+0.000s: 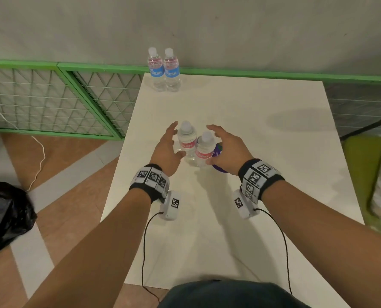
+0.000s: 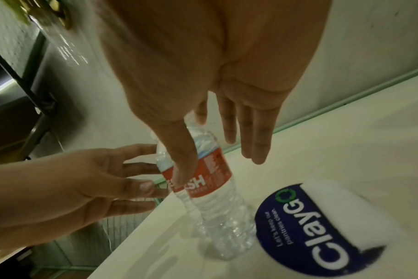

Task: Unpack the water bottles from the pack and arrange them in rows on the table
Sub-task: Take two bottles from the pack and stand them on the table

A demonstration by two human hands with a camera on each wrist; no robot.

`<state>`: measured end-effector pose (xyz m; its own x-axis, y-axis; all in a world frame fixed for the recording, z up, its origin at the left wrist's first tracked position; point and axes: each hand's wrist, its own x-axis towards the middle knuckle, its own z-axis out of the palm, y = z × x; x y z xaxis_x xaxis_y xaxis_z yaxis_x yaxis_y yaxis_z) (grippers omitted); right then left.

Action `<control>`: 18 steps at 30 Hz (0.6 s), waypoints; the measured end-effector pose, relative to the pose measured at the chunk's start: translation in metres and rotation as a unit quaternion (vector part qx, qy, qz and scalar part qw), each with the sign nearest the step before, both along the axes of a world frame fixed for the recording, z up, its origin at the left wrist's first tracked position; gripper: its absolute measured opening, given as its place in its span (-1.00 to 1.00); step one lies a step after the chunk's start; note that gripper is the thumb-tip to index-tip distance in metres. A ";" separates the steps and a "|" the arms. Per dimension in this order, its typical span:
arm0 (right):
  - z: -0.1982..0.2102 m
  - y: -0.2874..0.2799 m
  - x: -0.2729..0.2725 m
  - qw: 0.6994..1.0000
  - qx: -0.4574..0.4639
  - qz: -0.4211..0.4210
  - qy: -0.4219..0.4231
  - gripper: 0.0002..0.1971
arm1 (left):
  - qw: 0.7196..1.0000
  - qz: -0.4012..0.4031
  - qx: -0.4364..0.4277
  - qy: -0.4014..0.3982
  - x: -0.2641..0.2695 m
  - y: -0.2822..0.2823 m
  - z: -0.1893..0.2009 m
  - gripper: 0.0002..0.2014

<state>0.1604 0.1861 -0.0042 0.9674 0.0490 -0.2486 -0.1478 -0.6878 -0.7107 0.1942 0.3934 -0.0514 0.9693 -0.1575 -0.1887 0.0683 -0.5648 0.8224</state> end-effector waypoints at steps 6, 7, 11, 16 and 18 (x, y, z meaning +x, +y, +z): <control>0.002 -0.078 -0.086 1.000 0.002 -0.024 0.018 -0.67 | 0.989 0.038 0.009 -0.140 -0.092 -0.010 0.017 -0.58; 0.002 -0.093 -0.107 0.999 -0.005 -0.017 0.029 -0.73 | 0.991 -0.003 0.021 -0.136 -0.111 -0.015 0.012 -0.63; -0.010 -0.154 -0.194 0.993 -0.055 -0.002 0.106 -0.81 | 0.974 -0.210 0.078 -0.033 -0.173 -0.054 -0.016 -0.82; -0.026 -0.239 -0.281 0.963 -0.128 -0.010 0.237 -0.78 | 0.903 -0.394 0.156 0.076 -0.204 -0.162 -0.026 -0.79; -0.029 -0.276 -0.306 0.952 -0.143 -0.041 0.267 -0.74 | 0.868 -0.452 0.188 0.078 -0.209 -0.219 -0.024 -0.76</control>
<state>-0.1453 -0.0897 -0.0328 0.6971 -0.1654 -0.6976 -0.4970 -0.8127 -0.3040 -0.0152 0.1740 -0.0756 0.4392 -0.7405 -0.5087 -0.4495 -0.6714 0.5892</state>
